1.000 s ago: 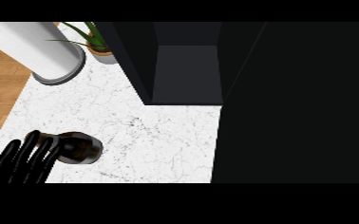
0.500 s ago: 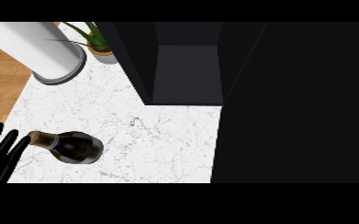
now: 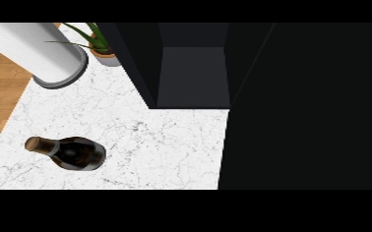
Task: Pick up the wine, place it into the cabinet and close the cabinet
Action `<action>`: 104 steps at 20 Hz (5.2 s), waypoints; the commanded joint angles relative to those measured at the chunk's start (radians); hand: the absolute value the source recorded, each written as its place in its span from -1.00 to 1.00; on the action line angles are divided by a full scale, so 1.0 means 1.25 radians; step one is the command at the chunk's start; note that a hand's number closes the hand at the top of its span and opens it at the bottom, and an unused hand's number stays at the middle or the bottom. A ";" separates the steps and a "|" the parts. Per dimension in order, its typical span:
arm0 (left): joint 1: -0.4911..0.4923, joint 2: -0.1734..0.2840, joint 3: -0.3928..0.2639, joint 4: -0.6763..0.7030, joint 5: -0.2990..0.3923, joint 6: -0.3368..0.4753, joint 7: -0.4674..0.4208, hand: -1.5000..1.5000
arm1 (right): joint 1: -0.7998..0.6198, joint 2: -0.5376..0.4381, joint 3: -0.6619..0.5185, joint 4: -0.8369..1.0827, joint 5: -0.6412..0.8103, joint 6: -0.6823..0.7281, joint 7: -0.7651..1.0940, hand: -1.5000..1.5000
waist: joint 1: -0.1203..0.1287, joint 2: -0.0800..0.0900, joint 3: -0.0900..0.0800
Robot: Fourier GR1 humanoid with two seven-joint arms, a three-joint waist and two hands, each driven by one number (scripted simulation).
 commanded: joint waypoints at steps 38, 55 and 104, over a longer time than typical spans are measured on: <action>-0.183 -0.065 0.070 0.645 -0.267 -0.289 -0.330 -1.00 | -0.080 -0.002 -0.057 -0.112 -0.056 -0.018 0.145 -1.00 | -0.005 0.003 0.000; -0.297 -0.042 0.054 0.922 -0.382 -0.309 -0.512 -1.00 | -0.026 0.014 -0.039 -0.075 -0.057 0.017 0.062 -1.00 | -0.007 0.004 0.000; -0.424 -0.120 -0.058 1.081 -0.500 -0.033 -0.770 1.00 | -0.099 0.036 -0.024 -0.077 -0.025 -0.010 0.129 -1.00 | -0.008 0.003 0.000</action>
